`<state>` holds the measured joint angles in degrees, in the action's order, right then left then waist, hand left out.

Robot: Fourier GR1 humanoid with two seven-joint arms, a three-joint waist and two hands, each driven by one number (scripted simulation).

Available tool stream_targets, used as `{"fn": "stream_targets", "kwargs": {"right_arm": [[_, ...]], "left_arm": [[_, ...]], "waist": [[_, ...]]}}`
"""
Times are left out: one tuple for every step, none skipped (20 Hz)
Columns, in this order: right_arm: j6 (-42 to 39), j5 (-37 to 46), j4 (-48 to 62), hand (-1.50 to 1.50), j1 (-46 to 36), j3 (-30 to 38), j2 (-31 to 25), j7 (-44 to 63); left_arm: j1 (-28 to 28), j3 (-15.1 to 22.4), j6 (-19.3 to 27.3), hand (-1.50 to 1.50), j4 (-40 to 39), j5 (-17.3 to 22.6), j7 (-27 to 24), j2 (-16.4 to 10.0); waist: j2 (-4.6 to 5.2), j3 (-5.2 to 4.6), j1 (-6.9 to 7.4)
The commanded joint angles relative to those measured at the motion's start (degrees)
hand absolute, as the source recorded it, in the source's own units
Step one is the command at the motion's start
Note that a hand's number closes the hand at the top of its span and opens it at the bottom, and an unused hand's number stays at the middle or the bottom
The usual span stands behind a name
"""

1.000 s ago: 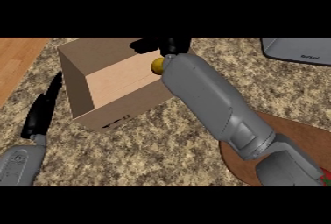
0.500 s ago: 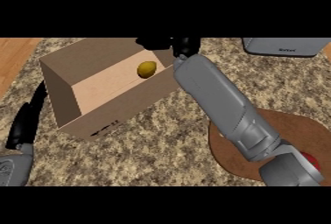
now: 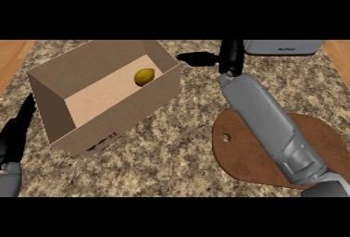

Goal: Pick the lemon from the cutting board and place it in the cardboard box

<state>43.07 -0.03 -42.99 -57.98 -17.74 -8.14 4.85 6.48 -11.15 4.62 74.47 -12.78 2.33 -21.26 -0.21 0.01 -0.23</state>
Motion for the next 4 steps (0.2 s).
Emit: {"fn": "stream_targets", "kwargs": {"right_arm": [[-4.9, 1.3, -11.6, -1.5, 6.9, -2.6, -5.1, 6.3], [-8.6, 0.6, -10.3, -1.5, 7.1, -1.4, -6.9, 4.7], [-8.9, 1.3, -15.6, -1.5, 10.6, -2.7, -8.8, 5.4], [-10.2, 1.3, -15.7, -1.5, 13.5, -3.4, -8.9, 4.4]], "left_arm": [[0.3, 0.6, 0.9, 0.0, 2.8, -1.1, 3.6, 0.6], [1.3, -0.8, -0.2, 0.0, -1.7, -0.4, -0.3, -0.5], [-0.9, -0.1, 0.1, 0.0, 2.8, -0.2, 2.2, 0.5], [-1.5, 1.0, 1.4, 0.0, 2.8, -1.1, 0.4, 2.2]], "waist": [[-0.44, 0.0, -1.09], [-0.07, -0.03, -0.62], [-0.32, 0.0, -0.81], [-0.23, -0.01, -0.75]]}}
